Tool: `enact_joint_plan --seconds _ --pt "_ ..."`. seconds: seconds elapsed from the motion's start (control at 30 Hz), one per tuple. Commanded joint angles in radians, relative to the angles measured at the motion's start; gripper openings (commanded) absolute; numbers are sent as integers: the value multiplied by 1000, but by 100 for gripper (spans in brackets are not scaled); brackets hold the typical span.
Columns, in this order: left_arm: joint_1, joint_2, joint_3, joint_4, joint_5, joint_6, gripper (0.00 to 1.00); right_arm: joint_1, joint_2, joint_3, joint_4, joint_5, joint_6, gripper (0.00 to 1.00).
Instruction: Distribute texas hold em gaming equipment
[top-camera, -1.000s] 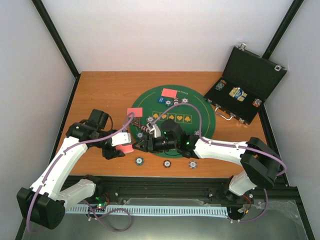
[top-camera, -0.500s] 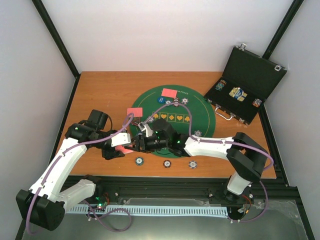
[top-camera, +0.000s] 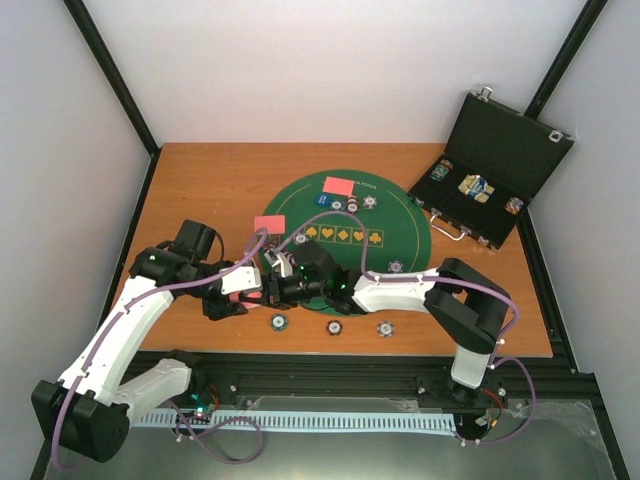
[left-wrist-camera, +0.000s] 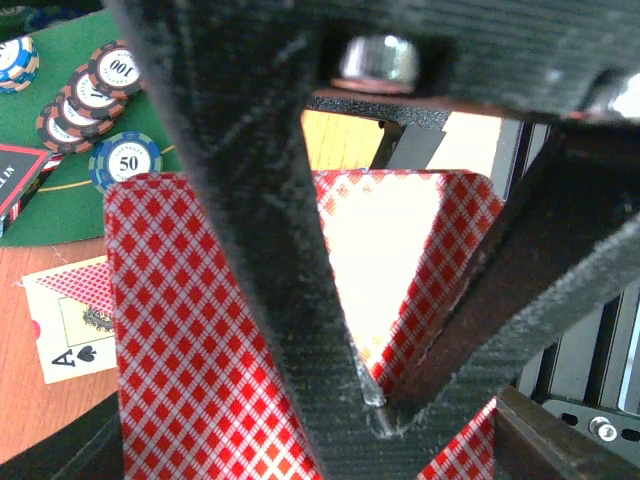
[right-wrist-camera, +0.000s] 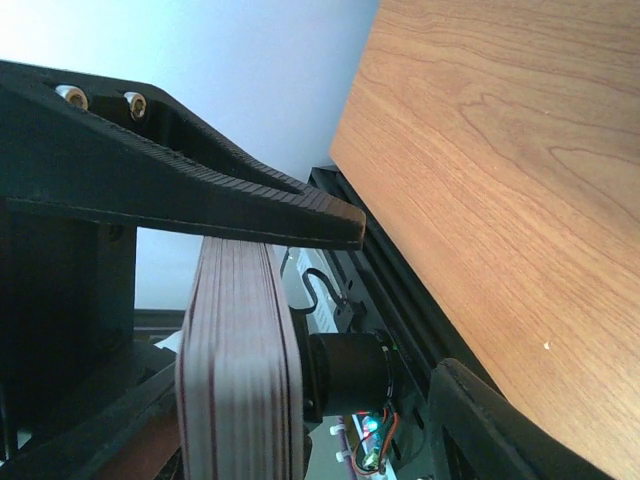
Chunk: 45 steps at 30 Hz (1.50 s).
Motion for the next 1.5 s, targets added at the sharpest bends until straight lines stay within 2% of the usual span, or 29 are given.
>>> enact_joint_plan --seconds 0.0,0.37,0.73,1.1,1.3,1.47 --pt "0 -22 27 -11 19 22 52 8 7 9 5 9 7 58" --pt "0 -17 38 -14 20 25 52 -31 -90 -147 -7 47 8 52" --pt "0 -16 35 -12 17 29 52 -45 -154 -165 -79 63 -21 47" --pt "1 -11 31 -5 13 31 52 -47 -252 -151 -183 95 -55 18" --pt "0 -10 23 -1 8 33 52 -71 -319 -160 -276 118 -84 14" --pt "1 -10 23 -2 8 33 52 -162 -445 -222 -380 117 -122 11"
